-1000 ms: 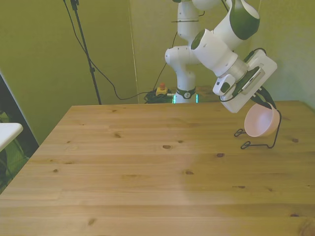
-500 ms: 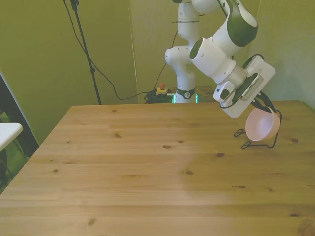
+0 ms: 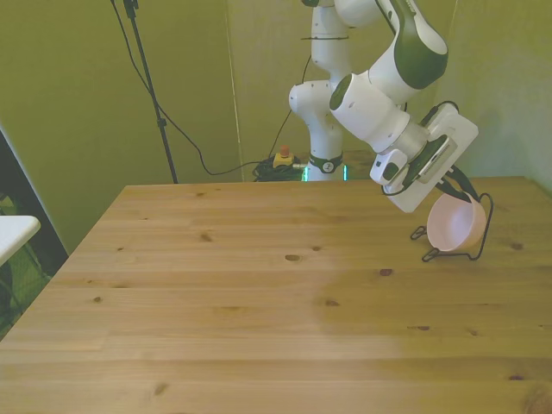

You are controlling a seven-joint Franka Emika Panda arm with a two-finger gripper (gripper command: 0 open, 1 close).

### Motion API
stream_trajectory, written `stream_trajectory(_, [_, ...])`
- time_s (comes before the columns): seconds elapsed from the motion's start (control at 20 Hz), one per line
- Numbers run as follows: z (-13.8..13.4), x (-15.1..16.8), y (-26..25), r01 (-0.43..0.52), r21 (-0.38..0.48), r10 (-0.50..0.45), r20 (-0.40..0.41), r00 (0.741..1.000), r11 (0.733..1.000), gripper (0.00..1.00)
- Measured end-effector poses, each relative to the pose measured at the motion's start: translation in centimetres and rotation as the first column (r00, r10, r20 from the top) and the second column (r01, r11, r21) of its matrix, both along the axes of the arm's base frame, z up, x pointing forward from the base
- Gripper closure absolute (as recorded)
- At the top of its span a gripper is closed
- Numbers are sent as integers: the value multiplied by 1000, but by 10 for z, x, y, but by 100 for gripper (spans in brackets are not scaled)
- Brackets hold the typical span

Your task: Load the bowl

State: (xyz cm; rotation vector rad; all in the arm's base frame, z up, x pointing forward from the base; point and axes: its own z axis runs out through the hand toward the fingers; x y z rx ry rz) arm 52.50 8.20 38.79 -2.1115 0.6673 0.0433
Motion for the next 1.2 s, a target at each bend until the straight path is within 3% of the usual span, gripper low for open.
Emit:
stream_trajectory(0.45, [2,0,0,0,0,0,5,1000,1000,0])
stream_trajectory(0.7, [20,-5,-13,25,-1,-25,33,999,1000,0])
stream_trajectory(1.0, [57,-34,-78,97,-53,-97,16,995,994,0])
stream_trajectory(1.2, [78,-62,-140,191,-118,-196,-32,980,975,0])
